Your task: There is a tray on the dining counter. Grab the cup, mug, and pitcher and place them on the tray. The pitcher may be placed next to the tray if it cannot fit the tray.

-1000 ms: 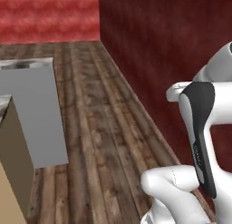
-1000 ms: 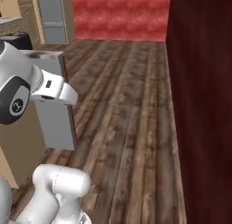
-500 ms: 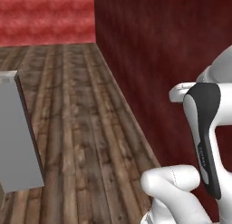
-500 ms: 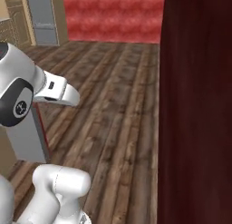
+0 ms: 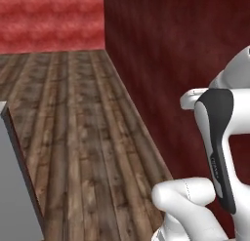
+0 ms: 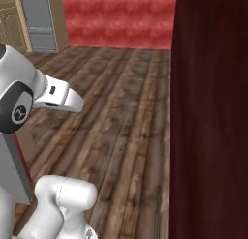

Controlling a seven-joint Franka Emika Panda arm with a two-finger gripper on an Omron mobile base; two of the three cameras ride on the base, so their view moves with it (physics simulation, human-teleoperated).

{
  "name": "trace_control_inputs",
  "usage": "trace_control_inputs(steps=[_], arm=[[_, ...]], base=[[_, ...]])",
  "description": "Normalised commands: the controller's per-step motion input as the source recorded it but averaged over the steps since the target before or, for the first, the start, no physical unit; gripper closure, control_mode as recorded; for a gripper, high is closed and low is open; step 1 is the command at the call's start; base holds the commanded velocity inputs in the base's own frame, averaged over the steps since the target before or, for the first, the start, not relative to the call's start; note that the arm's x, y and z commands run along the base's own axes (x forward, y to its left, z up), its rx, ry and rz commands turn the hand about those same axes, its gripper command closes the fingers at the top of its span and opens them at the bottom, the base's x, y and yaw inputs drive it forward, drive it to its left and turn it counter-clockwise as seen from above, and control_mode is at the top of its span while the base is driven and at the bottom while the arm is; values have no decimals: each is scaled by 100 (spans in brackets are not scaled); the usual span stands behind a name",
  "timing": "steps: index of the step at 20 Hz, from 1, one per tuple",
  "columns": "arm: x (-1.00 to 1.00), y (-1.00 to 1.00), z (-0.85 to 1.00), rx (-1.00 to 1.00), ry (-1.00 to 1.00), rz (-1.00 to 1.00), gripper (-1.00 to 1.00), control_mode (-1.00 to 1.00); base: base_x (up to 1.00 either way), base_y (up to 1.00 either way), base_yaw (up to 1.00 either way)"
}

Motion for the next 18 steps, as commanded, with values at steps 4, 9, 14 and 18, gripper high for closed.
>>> trace_control_inputs(steps=[4,9,14,18], arm=[[0,0,0,0,0,0,-100,100],[0,0,0,0,0,0,-100,100],[0,0,0,0,0,0,-100,100],[0,0,0,0,0,0,-100,100]], base=[[100,0,0],[100,0,0],[100,0,0],[100,0,0]])
